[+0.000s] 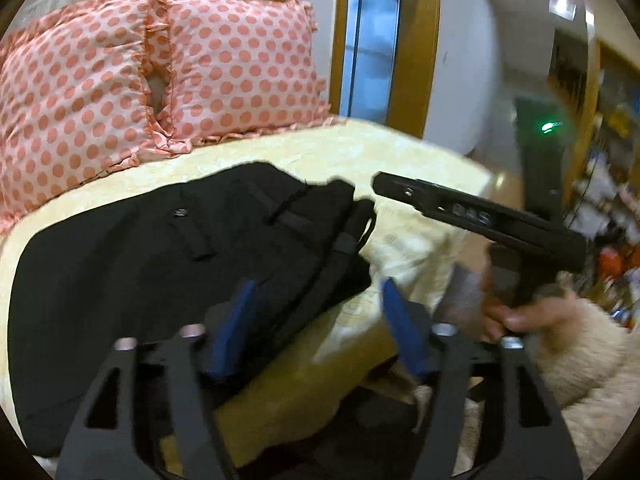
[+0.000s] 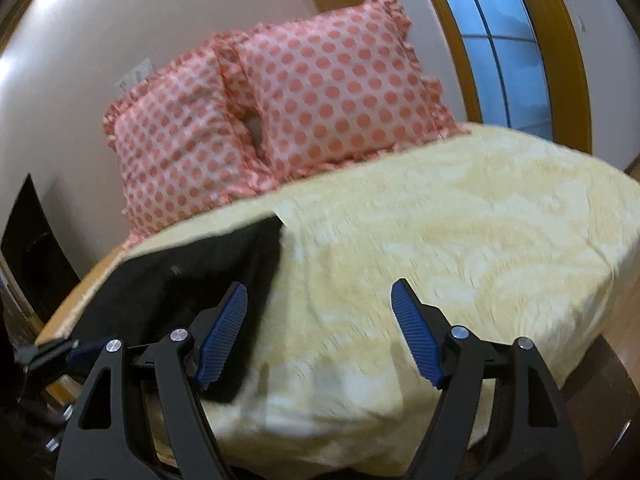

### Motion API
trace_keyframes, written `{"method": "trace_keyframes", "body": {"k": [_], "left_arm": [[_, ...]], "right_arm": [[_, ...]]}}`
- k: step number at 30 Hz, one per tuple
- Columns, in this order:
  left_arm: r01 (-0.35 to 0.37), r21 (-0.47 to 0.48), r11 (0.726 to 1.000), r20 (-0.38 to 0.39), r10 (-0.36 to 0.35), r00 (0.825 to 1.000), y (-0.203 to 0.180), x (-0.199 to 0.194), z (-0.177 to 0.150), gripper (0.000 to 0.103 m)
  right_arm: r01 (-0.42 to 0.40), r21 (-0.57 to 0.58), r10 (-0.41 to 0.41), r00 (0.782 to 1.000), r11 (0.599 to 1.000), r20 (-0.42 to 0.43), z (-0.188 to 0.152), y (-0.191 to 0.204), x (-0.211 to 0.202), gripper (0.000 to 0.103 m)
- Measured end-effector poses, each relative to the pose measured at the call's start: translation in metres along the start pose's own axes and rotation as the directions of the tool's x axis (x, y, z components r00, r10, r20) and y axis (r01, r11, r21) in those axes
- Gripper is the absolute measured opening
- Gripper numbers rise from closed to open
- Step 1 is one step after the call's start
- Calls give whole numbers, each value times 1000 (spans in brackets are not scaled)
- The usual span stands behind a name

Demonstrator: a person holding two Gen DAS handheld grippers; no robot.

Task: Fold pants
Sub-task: 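Release the trousers and smooth the folded stack with both grippers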

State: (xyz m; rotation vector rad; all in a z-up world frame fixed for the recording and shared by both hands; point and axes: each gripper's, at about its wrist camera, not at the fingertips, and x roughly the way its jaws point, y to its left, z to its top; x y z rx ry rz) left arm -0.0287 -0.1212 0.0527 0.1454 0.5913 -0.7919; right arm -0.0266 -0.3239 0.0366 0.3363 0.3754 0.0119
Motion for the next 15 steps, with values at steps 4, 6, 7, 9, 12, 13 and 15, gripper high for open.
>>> {"method": "trace_keyframes", "body": {"k": [4, 6, 7, 9, 12, 13, 15], "left_arm": [[-79, -129, 988, 136, 97, 986, 36, -36, 4, 100], [-191, -219, 957, 132, 223, 966, 59, -40, 3, 101], [-237, -245, 940, 107, 270, 957, 68, -38, 3, 101], [-331, -288, 899, 46, 358, 933, 86, -31, -3, 101], [-380, -315, 870, -23, 394, 919, 100, -21, -14, 101], [-390, -321, 863, -42, 398, 916, 103, -19, -18, 101], [-401, -333, 853, -83, 398, 914, 110, -13, -28, 101]], "right_arm": [[-149, -91, 151, 989, 985, 12, 13, 41, 1, 76], [-215, -132, 216, 976, 968, -5, 12, 61, 4, 76], [-243, -149, 243, 970, 959, -19, 11, 71, 7, 76], [-267, -167, 264, 964, 949, -42, 8, 82, 14, 76], [-256, -175, 240, 965, 951, -108, -1, 88, 30, 77], [-234, -175, 213, 968, 956, -131, -6, 86, 35, 78], [-195, -176, 163, 970, 965, -182, -15, 83, 42, 78]]}}
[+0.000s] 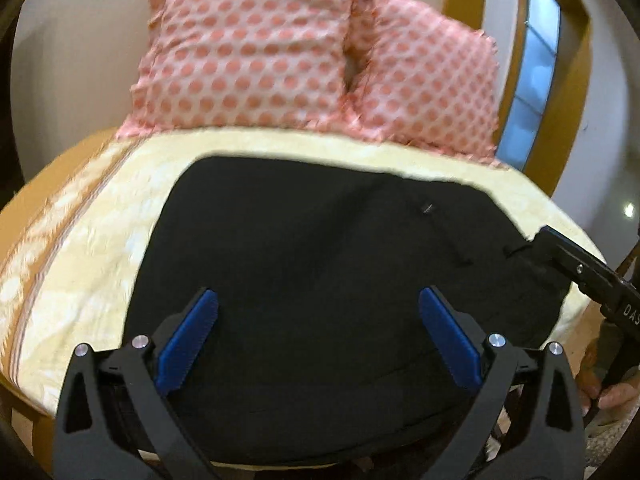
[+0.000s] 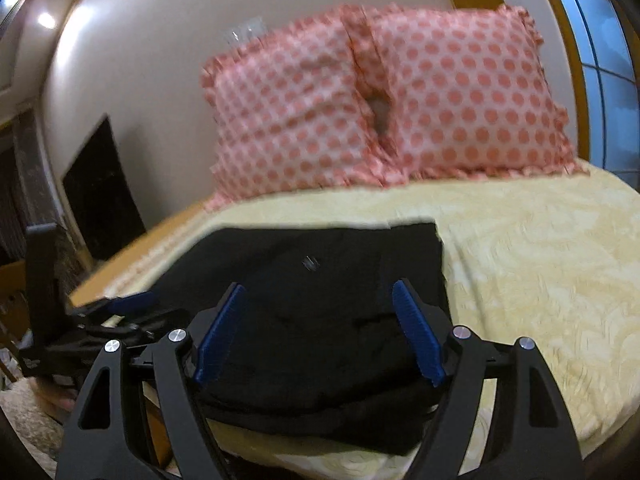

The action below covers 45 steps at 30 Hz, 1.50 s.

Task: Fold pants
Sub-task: 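Release the trousers and smooth the folded stack with both grippers, then grasp the folded trousers' edge with the right gripper and lift it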

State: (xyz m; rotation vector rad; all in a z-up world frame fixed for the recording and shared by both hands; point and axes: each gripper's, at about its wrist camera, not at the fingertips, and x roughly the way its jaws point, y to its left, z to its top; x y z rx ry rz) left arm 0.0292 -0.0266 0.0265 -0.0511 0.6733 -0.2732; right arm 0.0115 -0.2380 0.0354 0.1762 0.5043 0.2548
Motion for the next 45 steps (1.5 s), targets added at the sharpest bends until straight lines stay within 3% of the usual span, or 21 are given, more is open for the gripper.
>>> {"method": "trace_keyframes", "body": {"k": [3, 6, 9, 11, 14, 17, 21, 23, 25, 27, 31, 34, 40, 42, 43, 45], "left_arm": [[-9, 34, 999, 15, 9, 1000, 2, 1, -10, 101], [-53, 88, 995, 30, 50, 998, -5, 5, -16, 101], [-61, 91, 994, 52, 57, 997, -6, 6, -19, 101], [-56, 86, 995, 58, 52, 997, -5, 5, -21, 101], [-58, 93, 994, 70, 52, 996, -5, 6, -22, 101], [-49, 94, 994, 82, 42, 996, -4, 5, -24, 101], [-30, 107, 994, 108, 18, 994, -2, 4, -28, 101], [-23, 109, 994, 123, 9, 992, -1, 3, -30, 101], [-8, 110, 994, 137, -7, 990, 1, 2, -32, 101], [9, 114, 993, 149, -26, 989, 3, 0, -33, 101], [42, 127, 991, 168, -63, 984, 6, -2, -36, 101], [56, 134, 989, 175, -79, 981, 8, -2, -37, 101], [76, 140, 987, 187, -101, 977, 10, -4, -39, 101], [76, 143, 987, 191, -103, 976, 10, -4, -40, 101], [77, 145, 986, 192, -104, 976, 10, -4, -40, 101], [81, 148, 986, 194, -109, 975, 10, -4, -40, 101]], "right_arm": [[62, -31, -65, 995, 998, -76, -13, -3, 10, 78], [97, -25, -97, 995, 995, 22, -7, 0, -8, 77], [66, -37, -60, 986, 997, 154, 7, 9, -31, 78], [21, -84, -6, 986, 996, 169, 12, 18, -32, 78], [-12, -168, 29, 994, 986, 103, 3, 35, -16, 78], [7, -193, -19, 998, 981, -61, -19, 36, 14, 78], [10, -240, -24, 998, 971, -57, -31, 36, 7, 78], [-30, -191, 16, 997, 981, -72, -23, 28, 2, 78], [-82, -57, 79, 996, 995, -45, -5, 6, -9, 78], [-84, 80, 85, 996, 993, -13, 18, -25, -13, 83], [-79, 256, 109, 989, 963, -102, 52, -71, 18, 83], [-39, 286, 96, 977, 957, -188, 60, -86, 48, 83], [-23, 364, 151, 933, 931, -328, 62, -103, 96, 74], [-30, 353, 153, 932, 935, -327, 60, -101, 97, 70], [-37, 344, 159, 929, 938, -335, 60, -99, 99, 63], [-19, 290, 119, 935, 957, -333, 58, -91, 96, 60]]}}
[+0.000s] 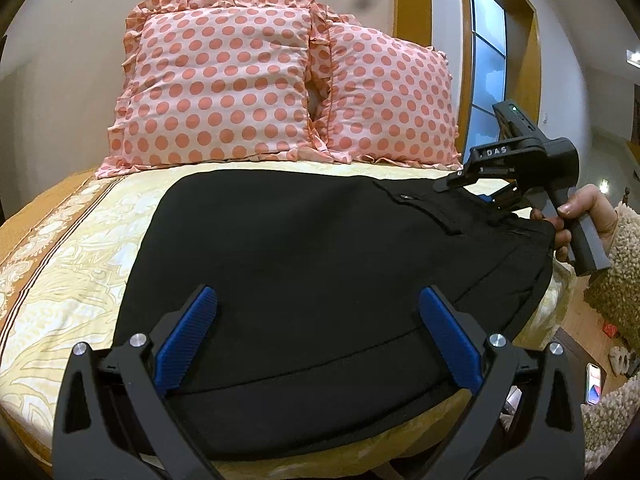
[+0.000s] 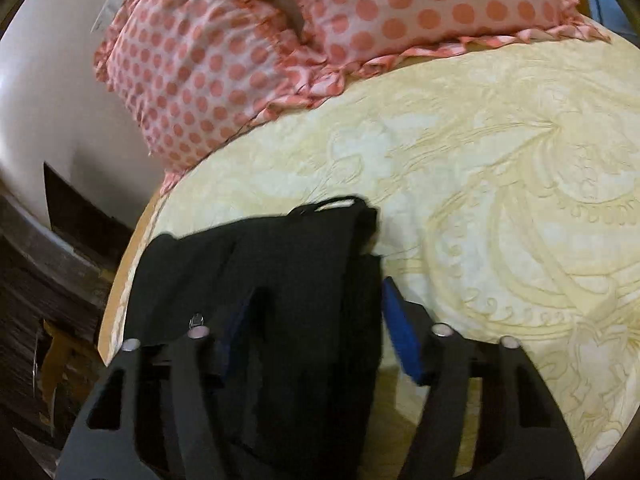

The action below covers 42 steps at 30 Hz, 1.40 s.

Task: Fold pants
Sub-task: 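Grasp the folded trousers' edge with the right gripper and lift it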

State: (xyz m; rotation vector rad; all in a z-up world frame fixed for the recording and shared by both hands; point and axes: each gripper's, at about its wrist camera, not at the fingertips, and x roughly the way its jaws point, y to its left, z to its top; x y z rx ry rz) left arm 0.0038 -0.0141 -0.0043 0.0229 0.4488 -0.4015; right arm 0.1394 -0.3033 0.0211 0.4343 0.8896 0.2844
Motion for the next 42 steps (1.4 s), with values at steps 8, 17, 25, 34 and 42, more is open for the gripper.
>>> {"method": "trace_keyframes", "body": {"k": [8, 17, 25, 34, 42], "left_arm": [[14, 6, 1000, -31, -14, 999, 0, 4, 4, 101], [-21, -6, 1000, -70, 21, 997, -3, 8, 8, 101], [46, -226, 973, -74, -64, 995, 37, -8, 48, 101], [-152, -391, 908, -197, 79, 977, 116, 9, 93, 101], [-193, -504, 842, -373, -11, 928, 139, 55, 76, 101]], "right_arm": [[-27, -4, 27, 999, 1000, 29, -1, -7, 2, 54], [-4, -89, 10, 998, 996, 61, -4, 4, -2, 34], [-83, -3, 83, 996, 997, 18, 0, -15, 7, 42], [-75, -43, 76, 997, 996, 21, -1, -13, 9, 44], [-106, -152, 122, 987, 983, 106, -8, 0, -8, 21]]}}
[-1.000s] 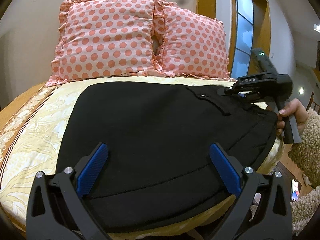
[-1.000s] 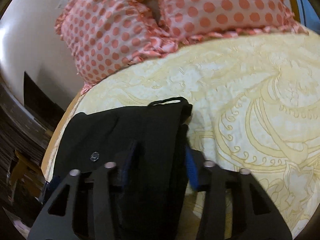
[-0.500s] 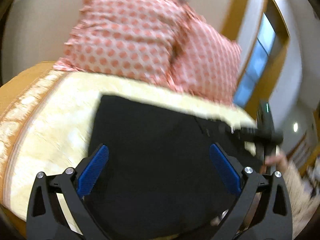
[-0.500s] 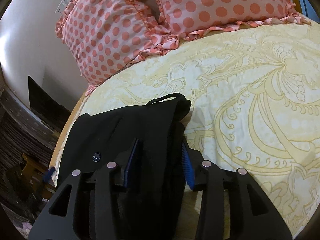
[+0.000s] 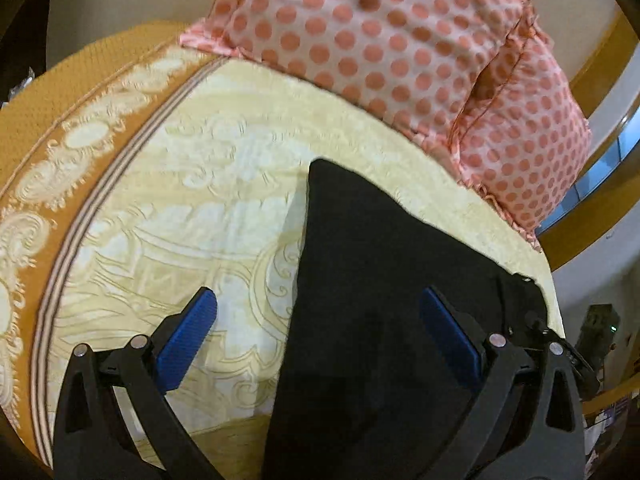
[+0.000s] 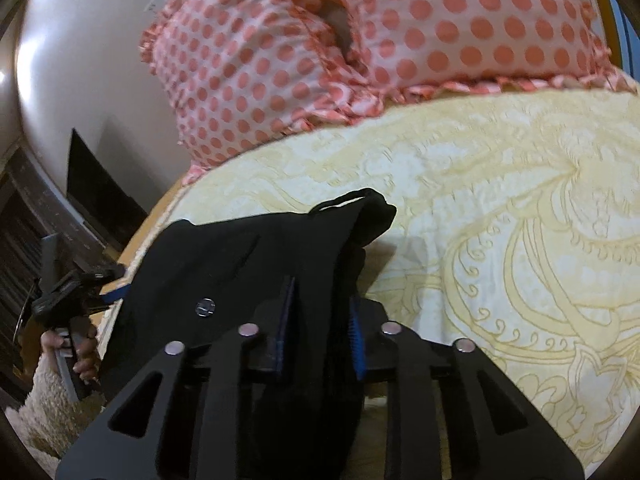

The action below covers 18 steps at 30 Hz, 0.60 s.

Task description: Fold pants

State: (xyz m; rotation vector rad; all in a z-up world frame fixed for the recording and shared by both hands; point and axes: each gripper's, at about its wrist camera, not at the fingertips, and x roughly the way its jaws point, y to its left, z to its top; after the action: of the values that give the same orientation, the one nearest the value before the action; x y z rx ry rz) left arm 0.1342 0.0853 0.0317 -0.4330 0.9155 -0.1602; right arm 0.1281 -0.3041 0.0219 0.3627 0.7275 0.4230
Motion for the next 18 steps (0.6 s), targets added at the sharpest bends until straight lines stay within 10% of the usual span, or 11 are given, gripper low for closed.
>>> {"method": "trace_keyframes", "body": {"k": [7, 18], "left_arm": [[-20, 106, 994, -55, 26, 998, -21, 16, -4, 101], [-29, 234, 972, -123, 59, 991, -47, 35, -1, 101]], "right_arm": [[-99, -152, 117, 986, 983, 117, -4, 24, -23, 19], [-116, -74, 122, 988, 991, 90, -1, 8, -14, 19]]}}
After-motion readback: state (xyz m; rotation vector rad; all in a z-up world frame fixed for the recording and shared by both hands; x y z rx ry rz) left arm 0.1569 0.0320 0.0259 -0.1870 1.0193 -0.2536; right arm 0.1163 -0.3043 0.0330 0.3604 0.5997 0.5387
